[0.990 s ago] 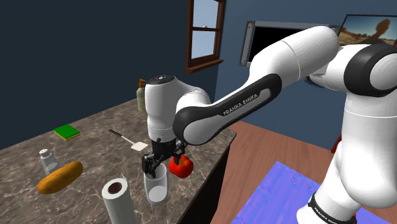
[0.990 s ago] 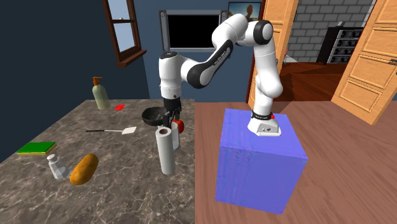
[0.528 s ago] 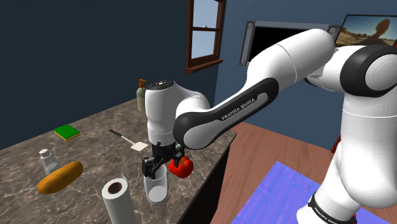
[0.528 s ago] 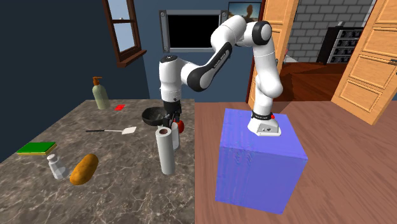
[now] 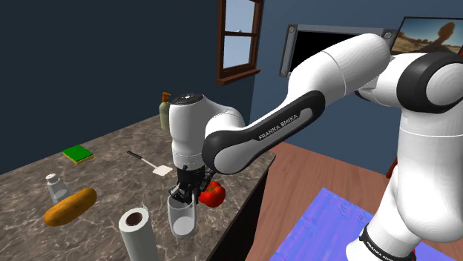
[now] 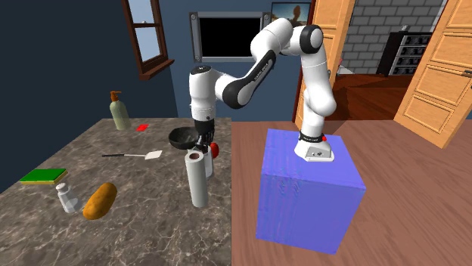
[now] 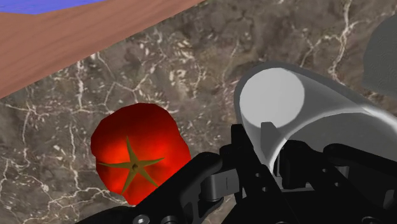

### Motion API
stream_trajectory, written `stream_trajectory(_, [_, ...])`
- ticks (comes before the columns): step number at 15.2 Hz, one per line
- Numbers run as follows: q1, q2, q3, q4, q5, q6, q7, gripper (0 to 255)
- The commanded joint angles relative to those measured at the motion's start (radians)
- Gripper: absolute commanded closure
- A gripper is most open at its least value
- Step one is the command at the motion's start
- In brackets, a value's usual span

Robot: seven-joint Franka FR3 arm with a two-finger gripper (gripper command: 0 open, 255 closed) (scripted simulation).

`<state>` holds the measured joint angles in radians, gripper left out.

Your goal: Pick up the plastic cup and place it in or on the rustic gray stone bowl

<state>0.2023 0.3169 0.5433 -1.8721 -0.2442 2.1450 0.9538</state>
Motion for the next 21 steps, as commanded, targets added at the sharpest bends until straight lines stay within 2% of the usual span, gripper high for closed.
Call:
stream_trajectory(1, [0.0, 0.0, 0.0, 0.0, 0.0, 0.0, 0.0, 255])
stream_trajectory(4, [0.0, 0.001, 0.0, 0.0, 0.0, 0.0, 0.0, 255])
stream_trajectory(21, [-0.013, -0.083, 0.022, 0.13, 0.064, -0.198, -0.048, 255])
